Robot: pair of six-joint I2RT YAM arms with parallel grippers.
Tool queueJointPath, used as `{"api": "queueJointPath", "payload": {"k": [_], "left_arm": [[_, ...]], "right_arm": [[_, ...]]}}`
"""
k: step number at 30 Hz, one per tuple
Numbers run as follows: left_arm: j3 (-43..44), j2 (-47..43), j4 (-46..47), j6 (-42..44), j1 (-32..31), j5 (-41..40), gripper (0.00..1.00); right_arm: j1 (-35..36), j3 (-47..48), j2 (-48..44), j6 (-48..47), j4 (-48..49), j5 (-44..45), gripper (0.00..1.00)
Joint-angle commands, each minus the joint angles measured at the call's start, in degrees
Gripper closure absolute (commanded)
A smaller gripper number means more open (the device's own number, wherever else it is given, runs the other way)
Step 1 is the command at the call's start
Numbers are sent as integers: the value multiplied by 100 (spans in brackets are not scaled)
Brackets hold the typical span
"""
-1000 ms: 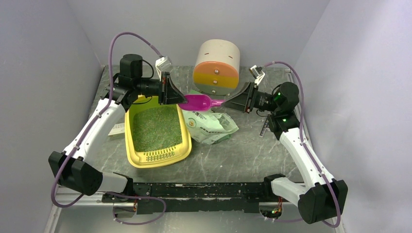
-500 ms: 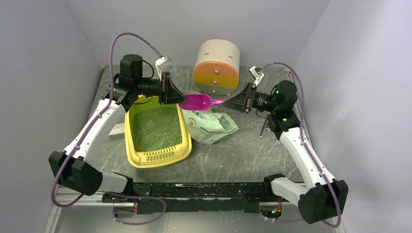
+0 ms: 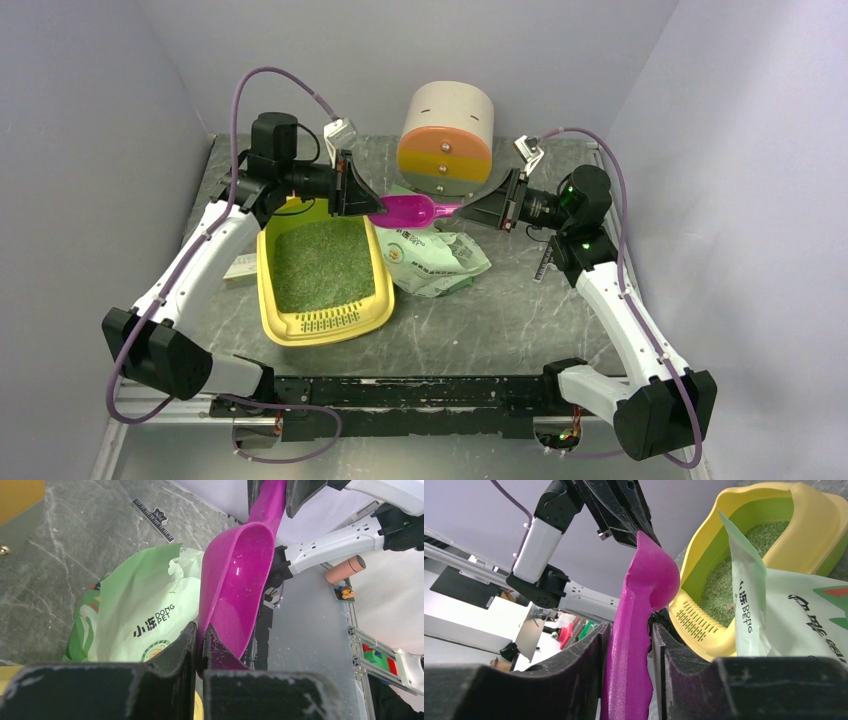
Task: Fill the litter box with clean litter
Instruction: Adjust the spatula.
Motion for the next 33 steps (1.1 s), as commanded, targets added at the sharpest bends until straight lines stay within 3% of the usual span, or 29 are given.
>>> {"api": "queueJointPath", "payload": {"k": [1, 3, 6, 8, 33], "left_arm": [[365, 133, -204, 259, -231, 181, 95], [485, 180, -360, 381, -259, 129, 95], [497, 175, -417, 394, -269, 120, 95], [452, 146, -354, 373, -269, 113, 95], [555, 139, -627, 734, -269, -27, 95]], "right_arm": [[83, -15, 35, 121, 297, -34, 62], [84, -40, 13, 54, 195, 15, 57], [83, -32, -20, -89, 11, 84, 40], [77, -7, -61, -174, -57, 66, 36], [0, 182, -73, -450, -291, -27, 45]]}}
